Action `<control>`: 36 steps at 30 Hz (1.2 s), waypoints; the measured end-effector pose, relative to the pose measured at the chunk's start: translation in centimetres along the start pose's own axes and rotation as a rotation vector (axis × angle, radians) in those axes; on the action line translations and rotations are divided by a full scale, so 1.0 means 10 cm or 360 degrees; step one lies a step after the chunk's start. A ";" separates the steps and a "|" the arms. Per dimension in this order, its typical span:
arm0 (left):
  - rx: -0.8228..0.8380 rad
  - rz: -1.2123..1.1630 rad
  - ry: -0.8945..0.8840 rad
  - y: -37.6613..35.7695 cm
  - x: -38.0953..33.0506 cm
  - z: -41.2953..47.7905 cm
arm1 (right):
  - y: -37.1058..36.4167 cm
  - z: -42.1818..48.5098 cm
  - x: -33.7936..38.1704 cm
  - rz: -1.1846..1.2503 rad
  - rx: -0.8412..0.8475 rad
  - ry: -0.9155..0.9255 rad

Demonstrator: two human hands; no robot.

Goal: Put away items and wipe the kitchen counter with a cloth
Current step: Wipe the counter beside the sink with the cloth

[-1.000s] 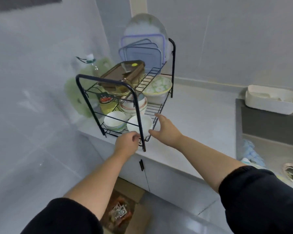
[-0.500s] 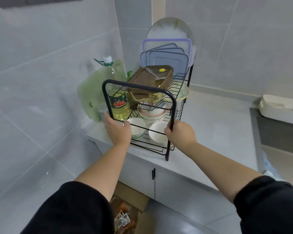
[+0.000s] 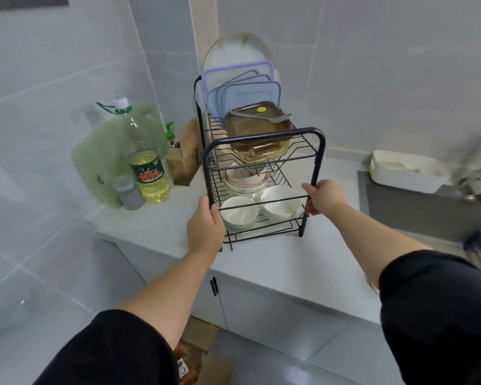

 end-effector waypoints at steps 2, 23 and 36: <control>0.0088 0.0021 -0.0062 -0.15 -0.19 -0.02 | 0.22 0.07 -0.12 0.0294 0.0065 -0.0089; 0.0387 -0.0380 0.0229 -2.05 -2.05 0.29 | 1.57 0.15 -1.39 0.0344 0.0269 -0.0147; 0.0592 -0.0400 0.0134 -2.47 -2.18 1.03 | 1.41 0.56 -1.47 0.0020 0.0323 -0.0161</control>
Point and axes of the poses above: each hand's wrist, its own z-axis towards the middle knuckle, its own y-axis out of the back of the hand, x = y × z, the point moved 1 cm from there along z, towards the middle knuckle, and after that the axes turned 14 degrees about x, right-handed, at the moved point
